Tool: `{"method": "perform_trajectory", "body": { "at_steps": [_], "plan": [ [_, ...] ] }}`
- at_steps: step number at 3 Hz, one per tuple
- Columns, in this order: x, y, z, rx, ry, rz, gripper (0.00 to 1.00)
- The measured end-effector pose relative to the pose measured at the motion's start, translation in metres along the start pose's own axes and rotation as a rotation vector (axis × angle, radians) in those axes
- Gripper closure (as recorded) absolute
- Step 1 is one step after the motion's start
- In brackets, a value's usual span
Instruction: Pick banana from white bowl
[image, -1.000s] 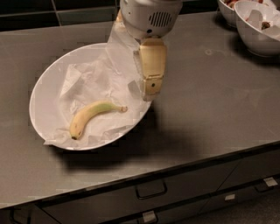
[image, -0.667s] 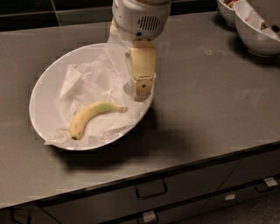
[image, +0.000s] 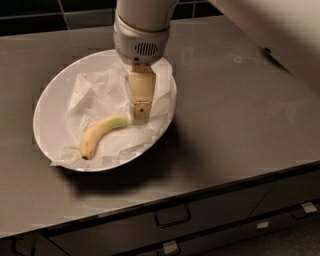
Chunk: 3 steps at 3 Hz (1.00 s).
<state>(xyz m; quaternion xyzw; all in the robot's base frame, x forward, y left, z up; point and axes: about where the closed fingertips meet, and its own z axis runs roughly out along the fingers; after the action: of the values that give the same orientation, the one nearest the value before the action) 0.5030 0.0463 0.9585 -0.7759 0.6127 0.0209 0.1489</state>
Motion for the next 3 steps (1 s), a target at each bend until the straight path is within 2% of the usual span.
{"method": "perform_trajectory", "body": {
  "at_steps": [1,2,3],
  "plan": [
    [-0.006,-0.006,0.011,-0.017,-0.01,-0.002,0.0],
    [-0.01,-0.008,0.018,-0.034,-0.012,-0.009,0.16],
    [-0.016,-0.011,0.025,-0.049,-0.013,-0.02,0.2]
  ]
}}
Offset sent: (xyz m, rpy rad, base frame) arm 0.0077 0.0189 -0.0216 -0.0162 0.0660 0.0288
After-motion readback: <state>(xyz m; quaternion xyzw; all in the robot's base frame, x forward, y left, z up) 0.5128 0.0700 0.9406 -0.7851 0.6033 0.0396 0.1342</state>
